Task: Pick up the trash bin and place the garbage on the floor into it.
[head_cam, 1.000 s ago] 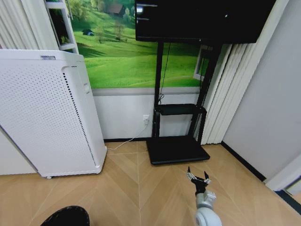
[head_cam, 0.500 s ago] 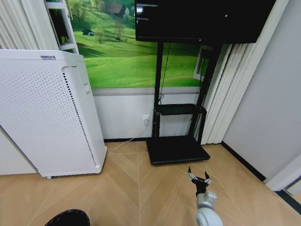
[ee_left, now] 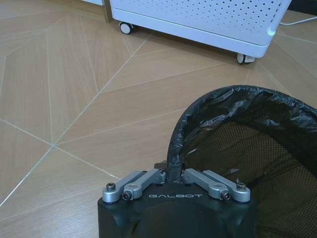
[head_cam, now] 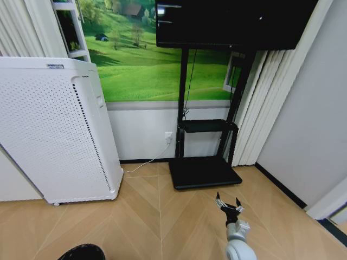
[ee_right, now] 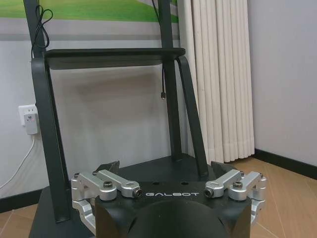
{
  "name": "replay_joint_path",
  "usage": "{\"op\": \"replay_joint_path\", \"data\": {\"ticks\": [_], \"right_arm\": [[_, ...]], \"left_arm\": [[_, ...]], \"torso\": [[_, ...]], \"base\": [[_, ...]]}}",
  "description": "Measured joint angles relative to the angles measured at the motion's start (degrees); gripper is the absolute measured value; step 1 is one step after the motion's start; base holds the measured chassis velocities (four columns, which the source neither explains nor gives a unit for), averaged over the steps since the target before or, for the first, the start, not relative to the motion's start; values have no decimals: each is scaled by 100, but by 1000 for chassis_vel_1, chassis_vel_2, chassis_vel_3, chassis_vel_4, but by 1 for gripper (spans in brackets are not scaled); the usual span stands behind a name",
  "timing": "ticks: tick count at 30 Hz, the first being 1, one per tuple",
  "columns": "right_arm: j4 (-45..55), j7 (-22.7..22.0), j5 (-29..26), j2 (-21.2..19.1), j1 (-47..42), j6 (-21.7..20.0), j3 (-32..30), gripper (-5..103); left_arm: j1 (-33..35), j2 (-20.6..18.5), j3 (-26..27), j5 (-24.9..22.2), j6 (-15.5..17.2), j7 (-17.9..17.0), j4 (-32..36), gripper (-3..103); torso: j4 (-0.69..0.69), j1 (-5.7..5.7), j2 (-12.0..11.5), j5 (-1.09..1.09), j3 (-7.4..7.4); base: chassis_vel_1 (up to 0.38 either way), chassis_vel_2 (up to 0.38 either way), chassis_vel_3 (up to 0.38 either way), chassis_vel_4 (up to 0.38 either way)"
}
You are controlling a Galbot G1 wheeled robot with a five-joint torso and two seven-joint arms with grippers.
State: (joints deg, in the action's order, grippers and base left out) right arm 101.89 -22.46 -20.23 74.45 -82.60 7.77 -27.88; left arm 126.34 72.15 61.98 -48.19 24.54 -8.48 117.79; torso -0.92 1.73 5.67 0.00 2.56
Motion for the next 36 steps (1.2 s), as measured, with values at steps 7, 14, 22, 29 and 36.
{"op": "replay_joint_path", "data": {"ticks": [7, 14, 22, 29, 36], "right_arm": [[11, 2, 74, 59, -85, 4, 4, 100], [-6, 5, 73, 57, -77, 11, -22, 100], [-73, 3, 18, 49, -49, 13, -50, 100], [-159, 10, -65, 1, 61, -2, 6, 100], [-145, 122, -64, 65, 7, 49, 73, 100]], "left_arm": [[-29, 15, -10, 267, 101, 80, -71, 7], [-55, 2, 1, 388, 134, 104, -127, 34], [144, -44, 241, 288, 93, 116, 34, 66], [680, -183, 663, 371, -241, 287, 259, 94], [789, -23, 1123, 713, -623, 311, 853, 100]], "torso": [[0, 0, 0, 0, 0], [0, 0, 0, 0, 0], [0, 0, 0, 0, 0], [0, 0, 0, 2, 0], [1, 0, 0, 1, 0]], "base": [[0, 0, 0, 0], [0, 0, 0, 0], [0, 0, 0, 0], [0, 0, 0, 0], [0, 0, 0, 0]]}}
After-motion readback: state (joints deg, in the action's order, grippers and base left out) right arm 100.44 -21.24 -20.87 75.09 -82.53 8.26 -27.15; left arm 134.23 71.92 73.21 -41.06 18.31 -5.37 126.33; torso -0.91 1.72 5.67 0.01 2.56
